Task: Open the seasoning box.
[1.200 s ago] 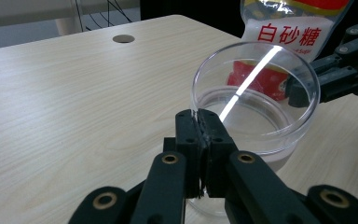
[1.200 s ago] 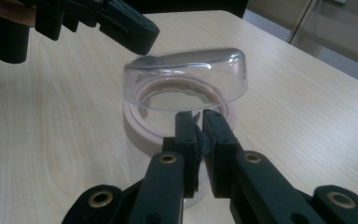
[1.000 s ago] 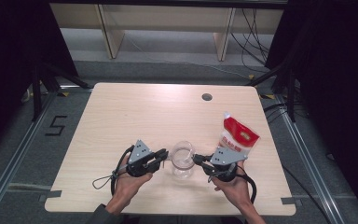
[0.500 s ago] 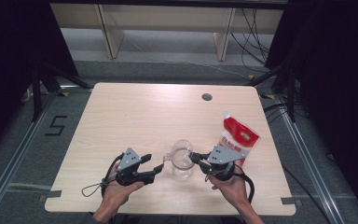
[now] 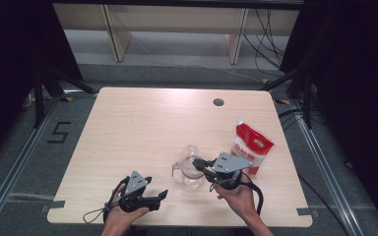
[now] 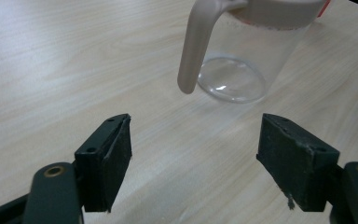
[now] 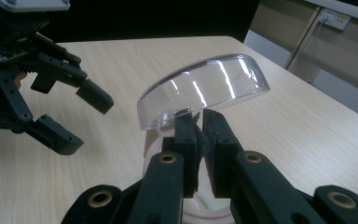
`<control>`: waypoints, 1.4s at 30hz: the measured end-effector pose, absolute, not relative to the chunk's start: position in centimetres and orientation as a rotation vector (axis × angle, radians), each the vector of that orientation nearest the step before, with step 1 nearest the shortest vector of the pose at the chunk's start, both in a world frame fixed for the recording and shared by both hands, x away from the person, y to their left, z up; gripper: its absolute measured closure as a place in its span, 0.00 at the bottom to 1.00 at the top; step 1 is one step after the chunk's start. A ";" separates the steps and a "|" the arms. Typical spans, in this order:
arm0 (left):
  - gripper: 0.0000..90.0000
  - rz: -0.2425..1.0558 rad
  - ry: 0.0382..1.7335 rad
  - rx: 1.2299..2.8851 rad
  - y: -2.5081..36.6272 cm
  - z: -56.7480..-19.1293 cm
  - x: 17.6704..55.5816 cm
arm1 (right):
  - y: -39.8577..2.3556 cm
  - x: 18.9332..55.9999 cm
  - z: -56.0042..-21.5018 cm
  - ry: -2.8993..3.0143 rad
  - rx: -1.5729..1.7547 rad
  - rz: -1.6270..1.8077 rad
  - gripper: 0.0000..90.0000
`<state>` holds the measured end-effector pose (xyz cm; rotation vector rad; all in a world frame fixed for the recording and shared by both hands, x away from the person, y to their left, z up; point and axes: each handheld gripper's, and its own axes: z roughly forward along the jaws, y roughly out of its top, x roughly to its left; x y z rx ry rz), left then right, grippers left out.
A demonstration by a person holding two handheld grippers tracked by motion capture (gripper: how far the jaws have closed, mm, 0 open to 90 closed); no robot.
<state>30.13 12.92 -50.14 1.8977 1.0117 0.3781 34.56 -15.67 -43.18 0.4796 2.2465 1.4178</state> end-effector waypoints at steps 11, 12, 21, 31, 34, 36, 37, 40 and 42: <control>0.26 0.365 1.039 1.893 13.0 -50.6 30.0 | -14.1 34.2 -42.9 2.259 0.460 1.436 0.94; 0.26 0.366 1.035 1.887 13.0 -50.6 30.0 | -14.0 34.3 -42.9 2.260 0.448 1.431 0.94; 0.26 0.370 1.054 1.877 13.0 -50.6 30.0 | -12.8 34.1 -42.9 2.277 0.423 1.443 0.92; 0.26 0.370 1.044 1.877 13.0 -50.5 30.1 | -12.7 34.0 -43.1 2.291 0.413 1.439 0.90; 0.25 0.363 1.043 1.864 13.1 -50.5 30.0 | -13.0 34.0 -43.1 2.289 0.427 1.444 0.88; 0.25 0.346 1.030 1.839 13.0 -50.3 30.1 | -13.2 34.0 -43.1 2.287 0.429 1.446 0.86; 0.24 0.353 1.027 1.847 13.0 -50.3 30.0 | -13.3 34.0 -43.2 2.276 0.436 1.446 0.86; 0.24 0.362 1.032 1.848 13.1 -50.3 30.0 | -13.7 34.0 -43.4 2.270 0.449 1.450 0.83; 0.24 0.362 1.039 1.832 13.1 -50.3 30.1 | -14.1 34.0 -43.3 2.259 0.438 1.448 0.81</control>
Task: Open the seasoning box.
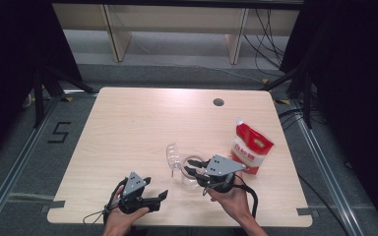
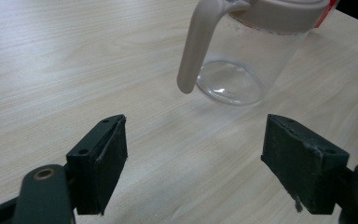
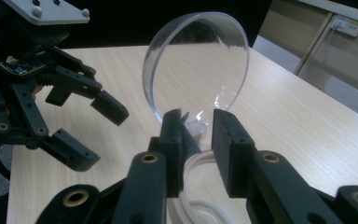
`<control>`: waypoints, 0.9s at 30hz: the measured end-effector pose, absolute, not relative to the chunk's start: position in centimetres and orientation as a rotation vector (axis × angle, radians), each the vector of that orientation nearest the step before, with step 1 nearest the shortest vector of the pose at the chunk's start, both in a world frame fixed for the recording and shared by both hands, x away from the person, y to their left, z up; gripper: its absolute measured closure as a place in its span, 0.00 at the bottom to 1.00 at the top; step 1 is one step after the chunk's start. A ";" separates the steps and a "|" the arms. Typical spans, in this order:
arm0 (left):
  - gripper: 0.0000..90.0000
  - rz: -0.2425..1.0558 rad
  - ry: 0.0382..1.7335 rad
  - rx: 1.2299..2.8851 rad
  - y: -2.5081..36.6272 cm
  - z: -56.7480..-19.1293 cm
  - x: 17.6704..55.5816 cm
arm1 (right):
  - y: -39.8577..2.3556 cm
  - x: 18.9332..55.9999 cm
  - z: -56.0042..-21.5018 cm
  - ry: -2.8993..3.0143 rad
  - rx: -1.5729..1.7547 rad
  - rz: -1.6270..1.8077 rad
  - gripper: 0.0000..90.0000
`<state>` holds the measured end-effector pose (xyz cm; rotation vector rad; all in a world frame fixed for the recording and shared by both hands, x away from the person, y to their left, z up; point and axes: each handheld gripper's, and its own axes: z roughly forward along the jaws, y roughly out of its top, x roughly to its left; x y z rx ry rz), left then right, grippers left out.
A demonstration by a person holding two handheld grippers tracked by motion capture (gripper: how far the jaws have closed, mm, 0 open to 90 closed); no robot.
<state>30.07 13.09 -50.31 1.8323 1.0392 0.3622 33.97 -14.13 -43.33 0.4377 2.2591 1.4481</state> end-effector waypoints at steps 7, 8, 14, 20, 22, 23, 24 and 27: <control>0.22 0.357 1.035 1.834 13.1 -50.3 30.1 | -16.4 33.5 -43.6 2.230 0.508 1.463 0.76; 0.22 0.362 1.037 1.836 13.1 -50.3 30.0 | -16.8 33.4 -43.6 2.236 0.525 1.456 0.75; 0.21 0.365 1.033 1.841 13.2 -50.2 30.0 | -19.5 32.8 -44.7 2.196 0.599 1.452 0.71; 0.21 0.374 1.023 1.832 13.2 -50.1 30.0 | -22.5 32.1 -45.4 2.168 0.689 1.443 0.70; 0.21 0.368 1.039 1.823 13.2 -50.1 30.0 | -23.3 31.7 -45.6 2.145 0.713 1.428 0.69; 0.21 0.368 1.039 1.823 13.2 -50.1 30.0 | -23.6 31.5 -45.6 2.165 0.739 1.434 0.68; 0.20 0.366 1.037 1.822 13.2 -50.1 30.1 | -24.1 31.5 -45.8 2.144 0.726 1.429 0.68; 0.21 0.371 1.041 1.817 13.2 -50.1 30.0 | -24.8 31.1 -46.0 2.144 0.771 1.422 0.67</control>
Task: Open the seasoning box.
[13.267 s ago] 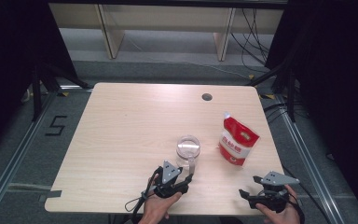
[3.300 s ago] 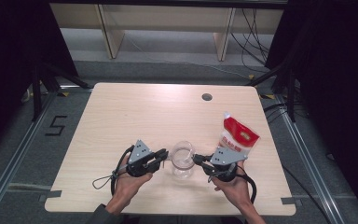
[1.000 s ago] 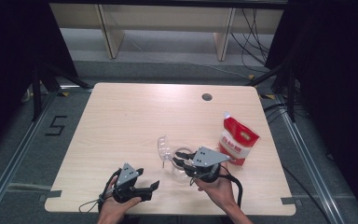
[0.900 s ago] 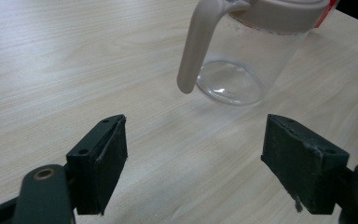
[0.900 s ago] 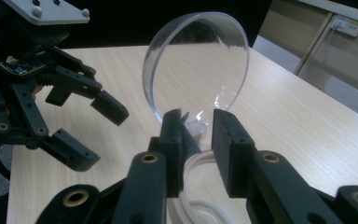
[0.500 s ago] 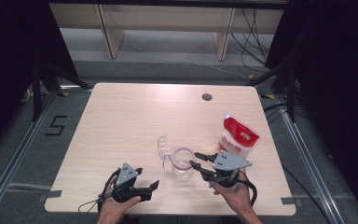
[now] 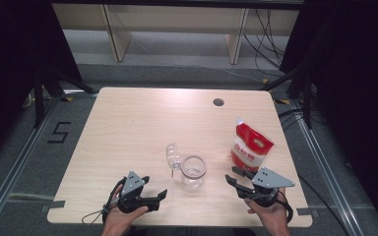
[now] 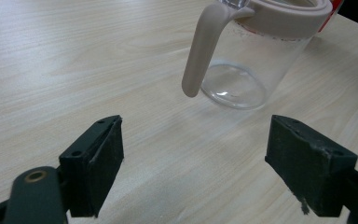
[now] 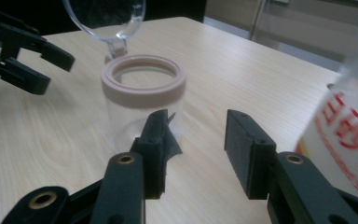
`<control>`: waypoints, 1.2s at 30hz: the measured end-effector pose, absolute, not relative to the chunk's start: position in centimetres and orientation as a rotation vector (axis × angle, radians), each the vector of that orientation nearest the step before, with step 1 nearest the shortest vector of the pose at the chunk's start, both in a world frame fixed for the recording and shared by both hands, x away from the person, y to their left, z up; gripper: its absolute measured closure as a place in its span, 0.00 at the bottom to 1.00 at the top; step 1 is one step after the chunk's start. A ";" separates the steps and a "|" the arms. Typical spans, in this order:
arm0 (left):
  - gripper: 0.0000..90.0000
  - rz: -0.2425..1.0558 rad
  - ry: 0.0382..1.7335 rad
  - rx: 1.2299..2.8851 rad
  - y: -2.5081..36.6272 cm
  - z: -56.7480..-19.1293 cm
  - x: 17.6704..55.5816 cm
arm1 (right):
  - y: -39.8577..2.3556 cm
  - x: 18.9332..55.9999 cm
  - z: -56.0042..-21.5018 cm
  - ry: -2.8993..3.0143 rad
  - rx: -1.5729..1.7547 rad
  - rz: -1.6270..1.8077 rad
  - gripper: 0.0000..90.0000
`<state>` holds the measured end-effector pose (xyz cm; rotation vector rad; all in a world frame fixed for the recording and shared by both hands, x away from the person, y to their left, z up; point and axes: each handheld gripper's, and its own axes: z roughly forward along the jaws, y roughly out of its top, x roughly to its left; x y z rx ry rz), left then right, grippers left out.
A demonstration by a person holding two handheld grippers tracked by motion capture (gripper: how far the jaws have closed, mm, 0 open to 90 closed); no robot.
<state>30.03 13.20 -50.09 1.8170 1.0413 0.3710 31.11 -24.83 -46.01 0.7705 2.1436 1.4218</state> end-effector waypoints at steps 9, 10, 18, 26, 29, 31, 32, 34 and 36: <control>0.20 0.380 1.029 1.836 13.2 -50.1 30.1 | -26.9 30.5 -46.2 2.102 0.827 1.384 0.65; 0.20 0.384 1.021 1.843 13.3 -50.1 30.1 | -27.1 30.5 -46.3 2.098 0.846 1.392 0.65; 0.20 0.386 1.024 1.845 13.3 -50.1 30.1 | -28.9 30.0 -46.3 2.045 0.945 1.371 0.57; 0.20 0.371 1.031 1.834 13.1 -50.2 30.1 | -29.9 29.9 -46.5 2.017 1.030 1.325 0.42; 0.19 0.367 1.031 1.835 13.0 -50.2 30.1 | -30.1 30.0 -46.5 2.000 1.047 1.330 0.37; 0.19 0.370 1.032 1.832 13.1 -50.2 30.2 | -30.2 30.3 -46.6 1.994 1.026 1.344 0.34; 0.19 0.369 1.032 1.832 13.1 -50.2 30.2 | -30.4 30.2 -46.5 1.979 1.038 1.323 0.33; 0.19 0.368 1.032 1.832 13.0 -50.2 30.2 | -30.7 30.4 -46.6 1.965 1.081 1.328 0.31; 0.19 0.369 1.032 1.832 13.0 -50.2 30.2 | -31.0 30.7 -46.7 1.957 1.088 1.339 0.29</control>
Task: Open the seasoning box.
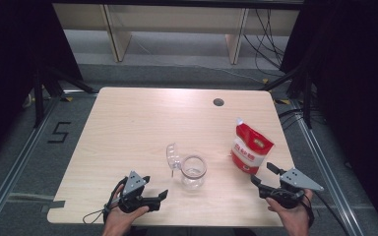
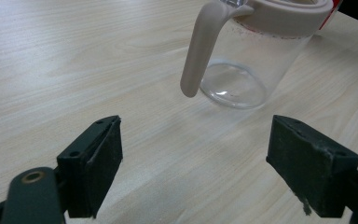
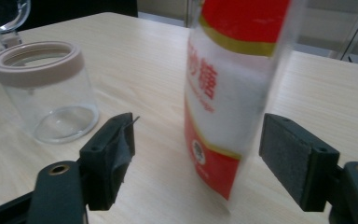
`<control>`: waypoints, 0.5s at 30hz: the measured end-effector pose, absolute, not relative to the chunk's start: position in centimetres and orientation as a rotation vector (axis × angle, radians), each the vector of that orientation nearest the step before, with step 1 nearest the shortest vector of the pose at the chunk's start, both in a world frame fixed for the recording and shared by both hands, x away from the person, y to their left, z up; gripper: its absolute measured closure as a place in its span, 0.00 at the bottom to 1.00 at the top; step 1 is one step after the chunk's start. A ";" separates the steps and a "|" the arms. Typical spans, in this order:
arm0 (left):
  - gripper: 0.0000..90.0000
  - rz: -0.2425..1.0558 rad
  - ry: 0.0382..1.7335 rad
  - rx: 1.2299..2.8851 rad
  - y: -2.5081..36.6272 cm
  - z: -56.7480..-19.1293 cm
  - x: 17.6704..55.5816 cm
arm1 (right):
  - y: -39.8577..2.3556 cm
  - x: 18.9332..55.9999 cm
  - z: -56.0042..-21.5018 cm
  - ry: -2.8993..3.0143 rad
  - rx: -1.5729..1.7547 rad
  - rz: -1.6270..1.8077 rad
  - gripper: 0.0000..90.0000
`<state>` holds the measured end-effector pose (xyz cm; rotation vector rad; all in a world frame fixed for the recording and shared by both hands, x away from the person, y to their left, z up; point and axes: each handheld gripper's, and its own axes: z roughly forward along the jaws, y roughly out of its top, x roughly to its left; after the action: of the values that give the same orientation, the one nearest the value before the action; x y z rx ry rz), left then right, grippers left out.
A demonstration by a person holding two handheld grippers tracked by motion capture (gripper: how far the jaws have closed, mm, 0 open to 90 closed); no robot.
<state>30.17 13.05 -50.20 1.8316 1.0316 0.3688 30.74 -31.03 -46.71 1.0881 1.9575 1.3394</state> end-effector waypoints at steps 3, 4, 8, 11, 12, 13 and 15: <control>0.19 0.370 1.033 1.832 13.1 -50.2 30.2 | -31.2 30.8 -46.8 1.935 1.137 1.329 0.26; 0.19 0.373 1.028 1.840 13.1 -50.2 30.2 | -31.7 31.3 -46.9 1.919 1.120 1.315 0.24; 0.19 0.373 1.031 1.839 13.0 -50.2 30.2 | -31.8 31.6 -47.1 1.926 1.096 1.313 0.23; 0.19 0.377 1.021 1.839 13.1 -50.2 30.2 | -31.8 31.9 -47.2 1.917 1.112 1.326 0.23; 0.19 0.381 1.030 1.838 13.1 -50.2 30.2 | -31.7 31.8 -47.2 1.921 1.142 1.326 0.23; 0.19 0.378 1.034 1.836 13.0 -50.2 30.1 | -31.9 32.2 -47.4 1.921 1.093 1.339 0.23; 0.19 0.374 1.037 1.834 13.0 -50.2 30.1 | -32.0 32.4 -47.4 1.913 1.071 1.320 0.23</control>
<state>30.12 12.99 -50.21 1.8340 1.0371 0.3740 32.44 -32.03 -47.44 1.0711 1.9132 1.3196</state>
